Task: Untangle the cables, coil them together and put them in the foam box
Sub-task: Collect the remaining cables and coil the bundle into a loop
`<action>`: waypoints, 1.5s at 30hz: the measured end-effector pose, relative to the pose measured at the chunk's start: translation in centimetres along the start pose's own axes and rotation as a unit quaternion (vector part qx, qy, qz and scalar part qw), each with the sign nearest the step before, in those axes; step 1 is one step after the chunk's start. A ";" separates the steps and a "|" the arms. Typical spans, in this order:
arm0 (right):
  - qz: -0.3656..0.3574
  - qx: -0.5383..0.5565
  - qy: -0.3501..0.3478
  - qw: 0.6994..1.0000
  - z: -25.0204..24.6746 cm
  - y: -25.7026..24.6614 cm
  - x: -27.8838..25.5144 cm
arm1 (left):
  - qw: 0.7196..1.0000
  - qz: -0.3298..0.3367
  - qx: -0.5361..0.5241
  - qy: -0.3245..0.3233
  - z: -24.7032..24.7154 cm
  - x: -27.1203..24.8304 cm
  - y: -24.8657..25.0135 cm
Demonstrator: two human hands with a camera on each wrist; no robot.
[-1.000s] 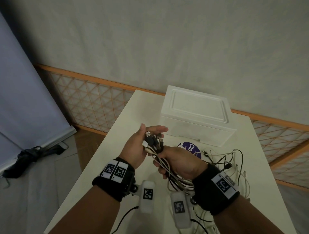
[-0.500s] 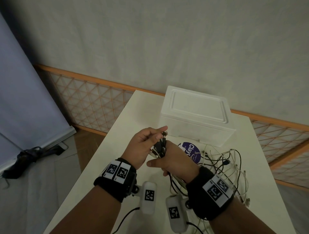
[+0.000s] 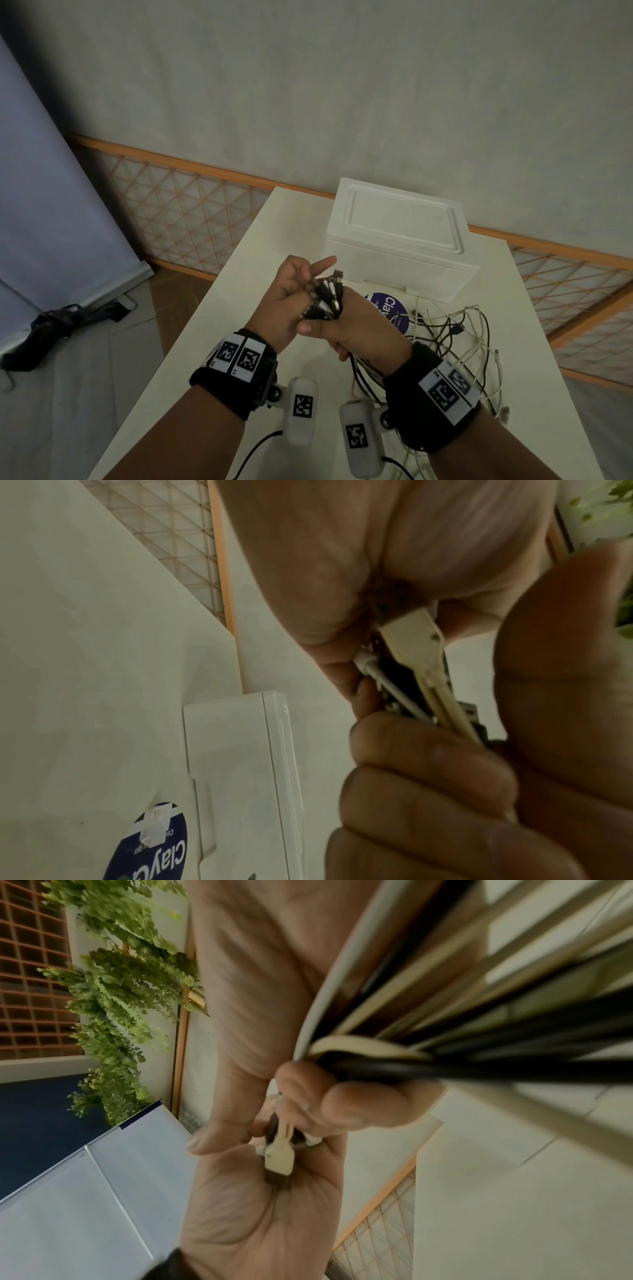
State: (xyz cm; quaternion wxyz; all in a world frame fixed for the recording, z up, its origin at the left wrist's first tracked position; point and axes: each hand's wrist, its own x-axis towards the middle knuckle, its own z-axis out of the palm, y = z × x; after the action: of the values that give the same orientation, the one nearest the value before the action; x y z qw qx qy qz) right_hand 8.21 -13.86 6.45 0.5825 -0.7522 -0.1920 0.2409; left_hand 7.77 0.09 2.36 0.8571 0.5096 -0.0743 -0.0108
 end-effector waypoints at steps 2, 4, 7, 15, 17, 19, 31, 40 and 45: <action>-0.006 0.006 -0.005 1.000 -0.1 0.0 0.0 | 1.000 0.006 0.002 -0.004 -0.1 0.1 -0.1; -0.002 0.012 -0.013 1.000 -0.2 -0.1 0.0 | 0.999 0.017 0.026 -0.022 -0.1 0.1 0.0; 0.016 0.027 -0.014 0.999 -0.6 -0.3 0.0 | 0.997 0.013 0.062 -0.033 0.1 0.1 0.2; 0.013 0.046 -0.034 0.998 -0.6 -0.5 -0.2 | 0.989 0.016 0.145 -0.003 0.9 0.1 0.9; 0.007 0.032 -0.023 0.999 -0.5 -0.6 -0.1 | 0.993 0.037 0.109 0.031 1.2 0.2 0.7; 0.008 0.014 -0.012 1.000 -0.4 -0.6 0.0 | 0.995 0.051 0.059 0.062 1.7 0.4 0.5; 0.090 -0.042 -0.002 0.995 -0.3 -0.4 0.2 | 0.985 0.036 0.159 0.058 2.2 0.5 0.5; 0.081 -0.008 0.048 0.996 0.5 -0.5 0.8 | 0.976 0.060 0.208 0.008 2.0 0.1 0.7; 0.033 -0.024 0.095 0.995 -1.5 -1.6 0.8 | 0.999 -0.026 0.026 -0.010 0.1 0.6 -0.4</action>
State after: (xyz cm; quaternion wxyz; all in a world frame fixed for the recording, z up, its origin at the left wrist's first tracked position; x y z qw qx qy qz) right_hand 9.72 -14.21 8.16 0.5716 -0.7913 -0.1171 0.1829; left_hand 8.38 -0.26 2.12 0.8423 0.5331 -0.0698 -0.0367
